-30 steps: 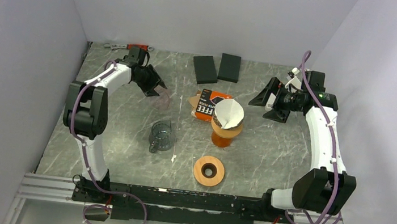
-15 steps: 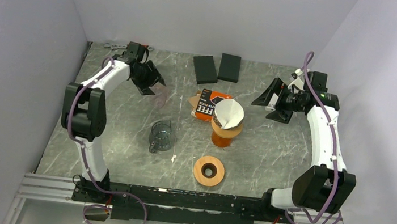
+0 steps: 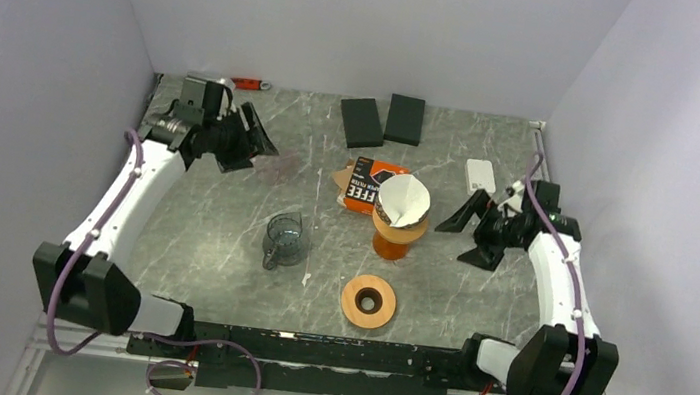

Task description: Place the coffee filter in the dripper

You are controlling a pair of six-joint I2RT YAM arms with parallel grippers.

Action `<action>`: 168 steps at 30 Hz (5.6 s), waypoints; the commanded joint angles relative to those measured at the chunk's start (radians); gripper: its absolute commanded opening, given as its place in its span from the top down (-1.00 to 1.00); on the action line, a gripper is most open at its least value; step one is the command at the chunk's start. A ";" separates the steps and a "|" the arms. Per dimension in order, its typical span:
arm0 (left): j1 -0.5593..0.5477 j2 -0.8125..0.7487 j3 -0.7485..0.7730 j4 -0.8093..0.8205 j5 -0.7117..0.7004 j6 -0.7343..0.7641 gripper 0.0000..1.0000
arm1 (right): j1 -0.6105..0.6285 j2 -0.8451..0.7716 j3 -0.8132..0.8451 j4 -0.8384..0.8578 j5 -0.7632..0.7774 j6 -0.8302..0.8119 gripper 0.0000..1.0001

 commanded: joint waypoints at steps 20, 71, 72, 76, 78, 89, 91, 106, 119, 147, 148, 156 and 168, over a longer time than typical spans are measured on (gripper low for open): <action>-0.575 -0.023 -0.354 0.293 0.106 -0.281 -0.15 | -0.003 -0.209 -0.743 0.503 -0.355 0.381 -0.92; -1.019 0.409 -0.163 0.032 -0.379 -0.484 -0.18 | -0.004 -0.273 -0.621 0.317 -0.261 0.164 -0.88; -1.020 0.403 -0.169 0.038 -0.383 -0.482 -0.13 | -0.004 -0.273 -0.615 0.314 -0.259 0.162 -0.88; -1.021 0.379 -0.187 0.060 -0.389 -0.480 0.15 | -0.004 -0.268 -0.594 0.297 -0.254 0.152 -0.88; -1.021 0.369 -0.189 0.060 -0.394 -0.479 0.22 | -0.004 -0.266 -0.584 0.292 -0.253 0.149 -0.89; -1.028 0.203 -0.199 -0.035 -0.451 -0.510 0.34 | -0.004 -0.224 -0.513 0.278 -0.257 0.139 -0.90; -1.028 0.171 -0.200 -0.068 -0.451 -0.524 0.34 | -0.004 -0.208 -0.495 0.278 -0.260 0.137 -0.90; -0.835 -0.032 -0.090 -0.404 -0.493 -0.350 0.33 | -0.003 -0.109 -0.344 0.275 -0.271 0.136 -0.93; -0.394 0.089 0.136 -0.486 -0.369 -0.011 0.35 | -0.004 -0.043 -0.278 0.302 -0.278 0.146 -0.95; -0.344 0.069 -0.063 -0.367 -0.352 -0.094 0.46 | -0.004 -0.017 -0.258 0.285 -0.287 0.109 -0.99; -0.343 0.076 -0.060 -0.367 -0.357 -0.088 0.46 | -0.004 -0.019 -0.258 0.285 -0.287 0.110 -0.99; -0.343 0.122 -0.038 -0.341 -0.359 -0.068 0.45 | -0.004 -0.023 -0.260 0.277 -0.282 0.106 -0.99; -0.344 0.173 -0.026 -0.330 -0.343 -0.044 0.38 | -0.006 -0.012 -0.251 0.271 -0.276 0.099 -0.99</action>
